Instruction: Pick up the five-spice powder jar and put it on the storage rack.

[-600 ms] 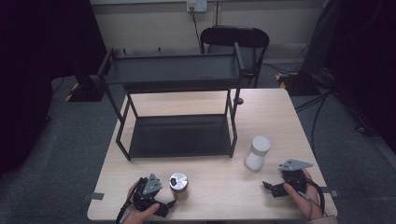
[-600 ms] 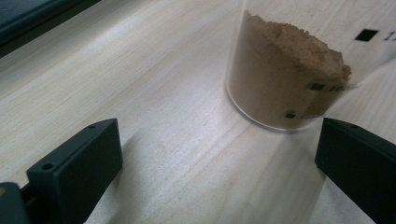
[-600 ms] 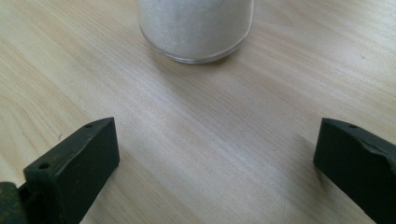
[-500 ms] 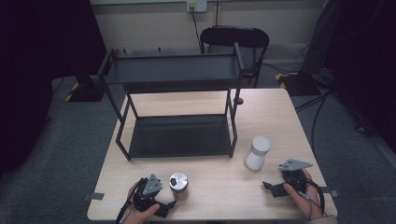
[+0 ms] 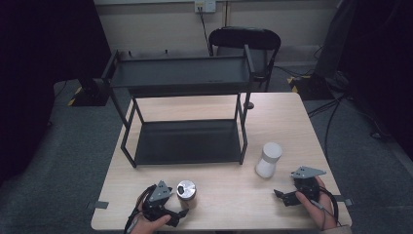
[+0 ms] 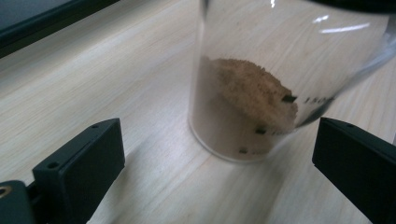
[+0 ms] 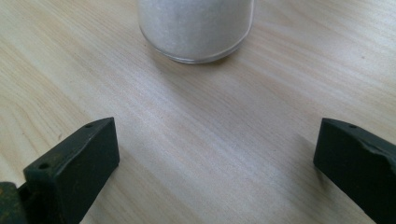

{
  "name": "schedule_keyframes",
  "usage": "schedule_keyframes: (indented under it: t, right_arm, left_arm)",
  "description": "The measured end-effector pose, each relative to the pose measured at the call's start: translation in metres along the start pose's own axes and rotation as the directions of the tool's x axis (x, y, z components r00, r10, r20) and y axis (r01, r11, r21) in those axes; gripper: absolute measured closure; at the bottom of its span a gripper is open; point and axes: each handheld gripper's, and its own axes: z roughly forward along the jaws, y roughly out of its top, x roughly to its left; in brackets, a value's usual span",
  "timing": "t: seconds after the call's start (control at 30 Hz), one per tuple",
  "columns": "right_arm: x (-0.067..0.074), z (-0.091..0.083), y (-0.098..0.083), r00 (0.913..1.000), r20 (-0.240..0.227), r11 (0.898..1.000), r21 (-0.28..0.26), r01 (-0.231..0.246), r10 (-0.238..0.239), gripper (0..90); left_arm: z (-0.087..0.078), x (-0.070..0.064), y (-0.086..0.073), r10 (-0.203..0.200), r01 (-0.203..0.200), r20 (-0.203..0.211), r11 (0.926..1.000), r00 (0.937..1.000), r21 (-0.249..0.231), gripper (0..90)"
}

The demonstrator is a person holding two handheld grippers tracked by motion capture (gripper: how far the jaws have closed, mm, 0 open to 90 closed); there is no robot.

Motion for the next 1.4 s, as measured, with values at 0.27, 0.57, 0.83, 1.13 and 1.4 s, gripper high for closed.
schedule_keyframes:
  t: [0.27,0.57,0.83,1.13,1.4]
  right_arm:
    - [0.0,0.0,0.0,1.0,0.0,1.0,0.0,0.0,0.0,0.0]
    - [0.0,0.0,0.0,1.0,0.0,1.0,0.0,0.0,0.0,0.0]
    - [0.0,0.0,0.0,1.0,0.0,1.0,0.0,0.0,0.0,0.0]
    - [0.0,0.0,0.0,1.0,0.0,1.0,0.0,0.0,0.0,0.0]
    - [0.0,0.0,0.0,1.0,0.0,1.0,0.0,0.0,0.0,0.0]
  left_arm:
    - [0.006,0.0,-0.001,-0.025,0.025,0.01,0.9992,0.9996,-0.032,1.5]
    - [0.012,-0.003,0.0,-0.022,0.023,0.008,0.9985,0.9997,-0.049,4.9]
    - [0.017,-0.007,0.002,-0.003,0.004,0.012,0.999,0.9999,-0.044,15.7]
    - [0.02,-0.012,0.005,0.017,-0.016,0.006,0.9982,0.9998,-0.058,26.7]
    - [0.019,-0.016,0.007,0.039,-0.04,-0.011,0.9972,0.9992,-0.064,29.7]
